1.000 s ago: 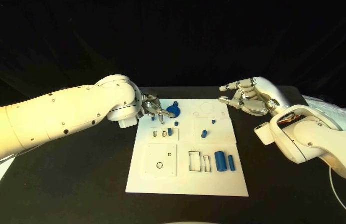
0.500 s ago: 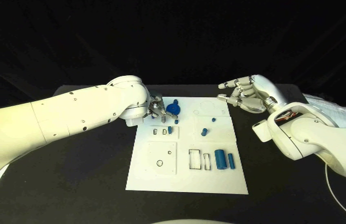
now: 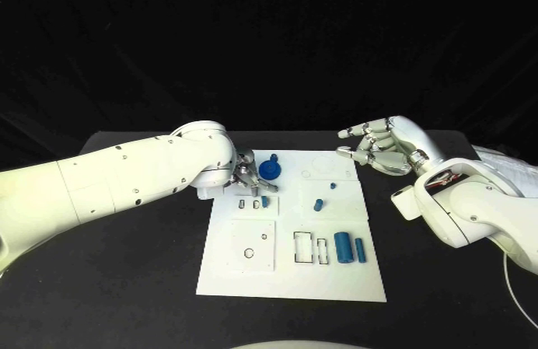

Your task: Assemble the parts on the task board

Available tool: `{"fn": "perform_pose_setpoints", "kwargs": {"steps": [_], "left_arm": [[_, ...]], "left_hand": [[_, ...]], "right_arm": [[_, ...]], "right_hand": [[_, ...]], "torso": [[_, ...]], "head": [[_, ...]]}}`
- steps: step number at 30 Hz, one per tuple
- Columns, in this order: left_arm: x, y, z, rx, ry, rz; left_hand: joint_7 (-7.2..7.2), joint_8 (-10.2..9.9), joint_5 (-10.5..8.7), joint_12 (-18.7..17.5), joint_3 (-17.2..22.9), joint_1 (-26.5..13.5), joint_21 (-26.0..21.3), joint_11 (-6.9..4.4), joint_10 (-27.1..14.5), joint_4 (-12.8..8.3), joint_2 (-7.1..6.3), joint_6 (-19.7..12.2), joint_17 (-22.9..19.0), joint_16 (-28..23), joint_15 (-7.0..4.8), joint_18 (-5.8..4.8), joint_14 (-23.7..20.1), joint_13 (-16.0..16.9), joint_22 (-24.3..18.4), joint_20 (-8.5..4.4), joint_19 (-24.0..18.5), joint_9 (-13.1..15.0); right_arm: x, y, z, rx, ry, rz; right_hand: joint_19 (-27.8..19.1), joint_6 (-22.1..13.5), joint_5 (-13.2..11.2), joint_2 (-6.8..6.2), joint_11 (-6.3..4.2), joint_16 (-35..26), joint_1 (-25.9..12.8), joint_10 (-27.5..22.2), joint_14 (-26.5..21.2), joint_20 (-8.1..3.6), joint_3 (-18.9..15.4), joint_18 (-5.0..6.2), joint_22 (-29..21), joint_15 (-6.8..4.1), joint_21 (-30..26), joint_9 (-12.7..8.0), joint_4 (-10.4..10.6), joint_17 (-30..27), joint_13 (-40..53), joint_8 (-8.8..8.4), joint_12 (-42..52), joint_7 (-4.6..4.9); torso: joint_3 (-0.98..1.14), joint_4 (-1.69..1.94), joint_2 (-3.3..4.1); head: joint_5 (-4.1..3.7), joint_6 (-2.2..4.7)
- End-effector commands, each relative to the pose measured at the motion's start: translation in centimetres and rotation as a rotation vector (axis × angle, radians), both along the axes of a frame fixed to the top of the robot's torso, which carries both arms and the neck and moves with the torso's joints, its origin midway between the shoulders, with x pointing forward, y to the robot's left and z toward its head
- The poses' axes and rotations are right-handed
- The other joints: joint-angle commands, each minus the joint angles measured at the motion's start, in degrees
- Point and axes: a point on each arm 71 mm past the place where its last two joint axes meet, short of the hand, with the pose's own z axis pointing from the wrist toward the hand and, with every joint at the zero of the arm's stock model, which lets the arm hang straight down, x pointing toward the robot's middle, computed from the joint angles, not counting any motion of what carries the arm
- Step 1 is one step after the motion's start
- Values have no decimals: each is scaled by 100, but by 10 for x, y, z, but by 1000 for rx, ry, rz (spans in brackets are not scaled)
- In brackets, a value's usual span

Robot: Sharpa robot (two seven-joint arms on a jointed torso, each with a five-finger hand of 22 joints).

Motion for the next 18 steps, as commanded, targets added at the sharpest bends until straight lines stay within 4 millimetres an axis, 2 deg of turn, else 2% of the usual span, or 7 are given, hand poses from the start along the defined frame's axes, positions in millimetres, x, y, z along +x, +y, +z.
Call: {"fn": "perform_pose_setpoints", "kwargs": {"steps": [1,5,12,18], "left_arm": [[-2,-3,-2,20,20,-24],[-2,-5,-3,20,24,-31],[-4,-8,-3,22,31,-44],[-4,-8,-4,29,40,-51]], "left_hand": [[-3,37,-26,23,-46,48,40,-6,47,4,24,-45,1508,17,-39,-117,603,17,396,-23,67,28],[-3,58,-24,29,-56,133,45,-6,48,-10,54,-65,1508,17,-38,-118,603,30,405,-22,68,78],[11,91,4,23,6,405,43,10,39,-69,167,-122,1508,17,-19,-116,603,47,407,0,60,218],[12,93,6,27,12,424,47,11,42,-73,174,-126,1508,17,-18,-117,603,55,415,2,64,232]], "right_arm": [[0,1,-1,-17,3,11],[0,1,-1,-18,5,13],[1,2,-2,-21,13,16],[1,3,-3,-23,19,19]], "right_hand": [[-40,-6,45,14,5,-37,35,-60,159,4,-36,52,-19,13,-28,0,6,-20,-26,-19,-44,29],[-49,-13,105,19,6,-57,45,-71,159,3,-45,56,-39,13,-44,-1,10,-32,-68,-18,-86,30],[-49,-18,178,22,5,-73,59,-74,163,1,-56,57,-50,12,-56,-1,13,-37,-110,-18,-121,31],[-41,-17,204,27,4,-78,65,-69,165,1,-58,55,-43,11,-54,0,15,-38,-117,-16,-121,31]], "torso": [[2,-16,2],[4,-5,6],[4,-8,10],[7,-7,13]], "head": [[13,1],[3,7],[3,6],[-19,1]]}}
